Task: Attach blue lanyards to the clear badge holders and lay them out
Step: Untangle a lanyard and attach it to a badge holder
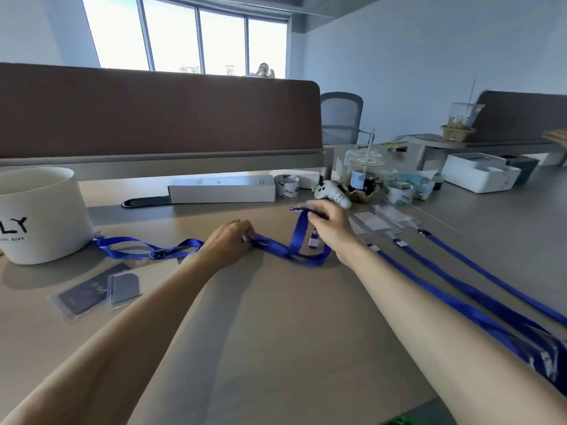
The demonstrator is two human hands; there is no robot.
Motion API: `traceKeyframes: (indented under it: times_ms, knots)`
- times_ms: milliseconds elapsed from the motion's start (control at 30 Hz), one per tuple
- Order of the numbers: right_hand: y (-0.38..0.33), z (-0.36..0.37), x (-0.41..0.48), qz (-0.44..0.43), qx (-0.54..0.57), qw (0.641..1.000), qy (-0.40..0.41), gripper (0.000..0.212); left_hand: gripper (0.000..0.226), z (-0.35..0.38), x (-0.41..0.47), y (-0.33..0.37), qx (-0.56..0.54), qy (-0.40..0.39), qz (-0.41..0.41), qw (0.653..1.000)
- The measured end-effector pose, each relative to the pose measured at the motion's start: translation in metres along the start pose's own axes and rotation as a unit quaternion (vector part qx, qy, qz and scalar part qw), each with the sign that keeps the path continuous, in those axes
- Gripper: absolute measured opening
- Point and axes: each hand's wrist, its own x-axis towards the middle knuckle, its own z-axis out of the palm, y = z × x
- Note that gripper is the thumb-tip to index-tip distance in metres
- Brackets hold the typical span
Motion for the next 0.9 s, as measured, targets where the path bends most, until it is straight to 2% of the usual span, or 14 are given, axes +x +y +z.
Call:
traceKeyframes:
  times_ms: [133,200,333,367,433,500,567,600,667,733,800,867,900]
  knots:
    - [0.003,0.011,0.005,-0.001,-0.151,0.988,-0.041,0.039,0.010,-0.007,-0.003,-0.009,0.001,0.030,-0.026,0.999]
    - [-0.001,0.018,-0.001,-0.033,-0.208,0.975,-0.067,0.049,0.018,-0.014,-0.005,-0.007,-0.027,0.043,-0.033,0.998]
    - [-0.012,0.037,-0.017,-0.063,-0.271,0.943,-0.185,0.069,0.024,-0.040,-0.016,0.011,-0.219,0.111,-0.059,0.968]
    - [-0.013,0.043,-0.020,-0.084,-0.303,0.929,-0.197,0.065,0.023,-0.047,-0.020,0.016,-0.261,0.122,-0.060,0.956]
    - [-0.011,0.054,-0.022,-0.152,-0.353,0.909,-0.163,0.042,0.022,-0.063,-0.029,0.024,-0.338,0.138,-0.055,0.929]
    - [-0.012,0.063,-0.023,-0.178,-0.325,0.921,-0.123,0.027,0.021,-0.080,-0.040,0.027,-0.391,0.147,-0.053,0.907]
    - [-0.017,0.068,-0.023,-0.142,-0.234,0.949,-0.153,0.033,0.019,-0.094,-0.052,0.023,-0.429,0.150,-0.051,0.889]
    - [-0.019,0.071,-0.024,-0.133,-0.216,0.950,-0.182,0.039,0.019,-0.101,-0.058,0.020,-0.447,0.153,-0.051,0.880]
    - [-0.022,0.080,-0.028,-0.160,-0.299,0.917,-0.212,0.038,0.019,-0.112,-0.070,0.014,-0.476,0.156,-0.055,0.864]
    - [-0.023,0.091,-0.029,-0.193,-0.365,0.892,-0.182,0.018,0.019,-0.122,-0.081,0.006,-0.483,0.162,-0.068,0.858]
    - [-0.027,0.097,-0.024,-0.174,-0.313,0.927,-0.110,0.013,0.018,-0.129,-0.092,-0.004,-0.466,0.173,-0.089,0.863]
    - [-0.039,0.093,-0.016,-0.091,-0.183,0.978,-0.045,0.015,0.018,-0.134,-0.104,-0.015,-0.444,0.186,-0.121,0.868]
    - [-0.048,0.088,-0.014,-0.053,-0.125,0.990,-0.031,0.016,0.017,-0.136,-0.110,-0.020,-0.439,0.192,-0.136,0.867]
